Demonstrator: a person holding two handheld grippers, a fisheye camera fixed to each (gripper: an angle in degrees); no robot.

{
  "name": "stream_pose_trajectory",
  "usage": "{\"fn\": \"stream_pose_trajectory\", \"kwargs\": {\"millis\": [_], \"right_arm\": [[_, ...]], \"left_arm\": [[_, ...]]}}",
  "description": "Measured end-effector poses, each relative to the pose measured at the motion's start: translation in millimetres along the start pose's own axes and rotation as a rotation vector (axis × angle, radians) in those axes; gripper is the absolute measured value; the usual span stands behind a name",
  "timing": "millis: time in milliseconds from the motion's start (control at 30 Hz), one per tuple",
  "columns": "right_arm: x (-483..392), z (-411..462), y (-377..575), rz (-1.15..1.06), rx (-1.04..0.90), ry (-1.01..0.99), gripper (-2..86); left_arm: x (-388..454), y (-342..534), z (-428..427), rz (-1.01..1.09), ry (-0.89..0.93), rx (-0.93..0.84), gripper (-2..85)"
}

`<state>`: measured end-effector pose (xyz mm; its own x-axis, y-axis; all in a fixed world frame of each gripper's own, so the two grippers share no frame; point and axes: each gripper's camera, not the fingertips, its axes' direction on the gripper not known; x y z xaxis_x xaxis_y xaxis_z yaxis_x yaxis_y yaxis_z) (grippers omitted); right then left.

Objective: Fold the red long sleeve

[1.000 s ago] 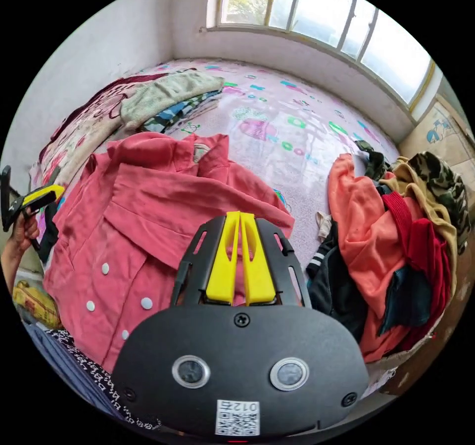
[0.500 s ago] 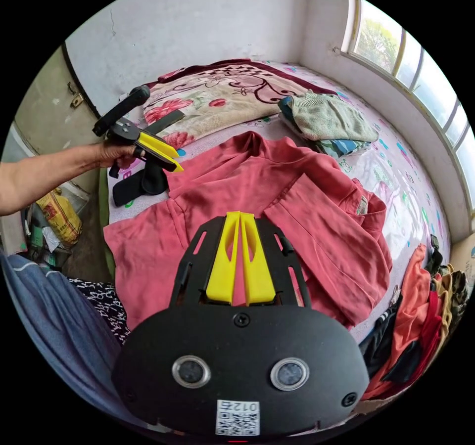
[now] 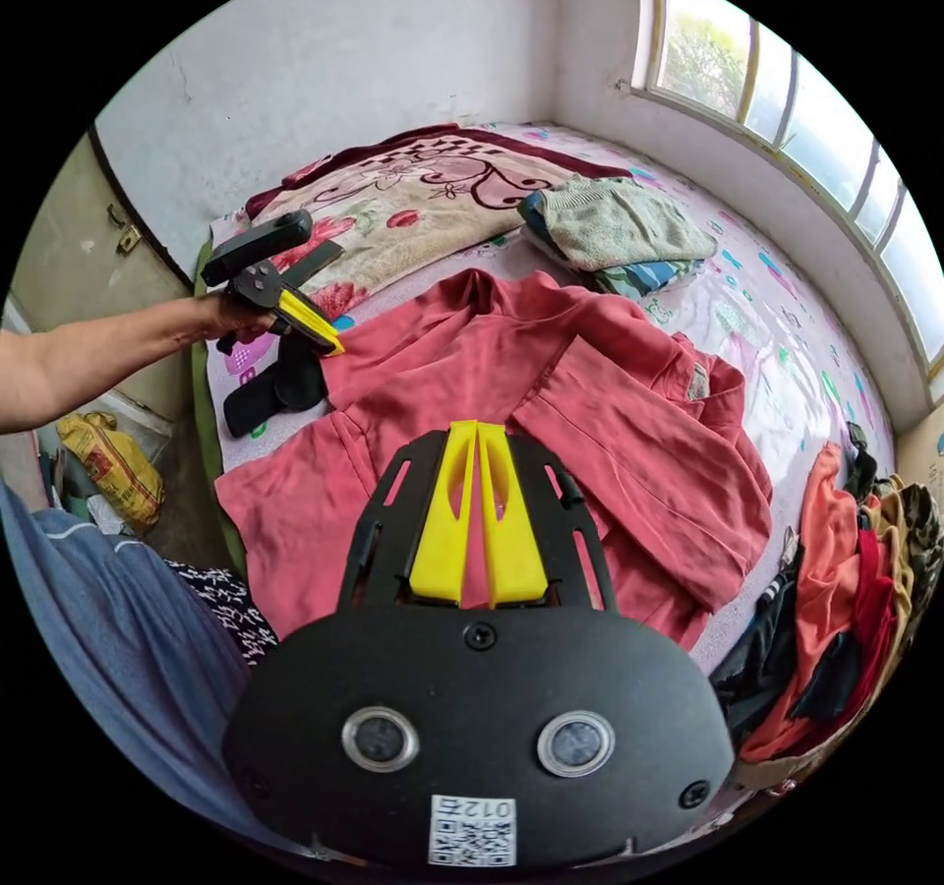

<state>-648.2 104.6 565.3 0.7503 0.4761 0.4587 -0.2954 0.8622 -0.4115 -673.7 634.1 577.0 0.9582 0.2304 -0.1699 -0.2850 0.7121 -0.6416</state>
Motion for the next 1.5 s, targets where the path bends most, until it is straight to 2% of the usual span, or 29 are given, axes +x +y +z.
{"fn": "stream_pose_trajectory", "kwargs": {"millis": [100, 267, 467, 667, 800, 900, 1000, 1067, 1100, 1167, 1300, 1400, 1500], "right_arm": [[-27.5, -8.7, -38.2, -0.152, 0.049, -0.037, 8.2], [-96.1, -18.8, -118.1, -0.545, 0.126, 0.002, 8.1], [-151.5, -3.2, -180.1, -0.882, 0.096, 0.033, 9.1], [-167.5, 6.8, -219.9, -0.981, 0.039, -0.022, 11.1], [-167.5, 7.0, -239.0, -1.007, 0.005, -0.045, 8.2], [-146.7, -6.8, -264.6, -0.908, 0.039, -0.019, 2.9], [-101.6, -34.3, -299.5, -0.716, 0.088, -0.039, 2.2], [-51.5, -63.6, -323.7, -0.520, 0.142, -0.076, 2.2], [-37.2, -71.8, -328.5, -0.458, 0.156, -0.088, 2.2], [19.0, -104.2, -335.5, -0.221, 0.213, -0.158, 1.9], [97.2, -140.8, -309.8, 0.100, 0.286, -0.244, 1.5], [160.4, -169.2, -248.9, 0.327, 0.417, -0.287, 1.4], [227.9, -199.6, -138.3, 0.641, 0.625, -0.295, 1.4]], "left_arm": [[-3.6, 8.0, -46.6, 0.104, -0.060, 0.071, 0.3], [-9.3, 13.2, -126.0, 0.337, -0.221, 0.082, 0.0], [-6.7, 16.2, -182.8, 0.535, -0.312, 0.128, -0.1], [0.5, 24.0, -207.2, 0.679, -0.384, 0.110, -0.1], [-0.1, 29.5, -222.4, 0.713, -0.419, 0.116, 0.0], [-12.7, 30.9, -237.2, 0.626, -0.484, 0.141, 0.3], [-38.4, 37.0, -264.7, 0.413, -0.563, 0.244, 0.9], [-68.2, 53.3, -293.9, 0.150, -0.578, 0.403, 1.1], [-76.4, 58.6, -299.3, 0.083, -0.563, 0.437, 1.2], [-104.3, 80.0, -301.8, -0.117, -0.428, 0.546, 1.4], [-110.1, 87.9, -245.8, -0.201, -0.154, 0.563, 2.3], [-81.6, 77.5, -175.9, -0.184, -0.017, 0.483, 3.2], [-45.1, 63.3, -108.4, -0.159, 0.092, 0.362, 3.6]]}}
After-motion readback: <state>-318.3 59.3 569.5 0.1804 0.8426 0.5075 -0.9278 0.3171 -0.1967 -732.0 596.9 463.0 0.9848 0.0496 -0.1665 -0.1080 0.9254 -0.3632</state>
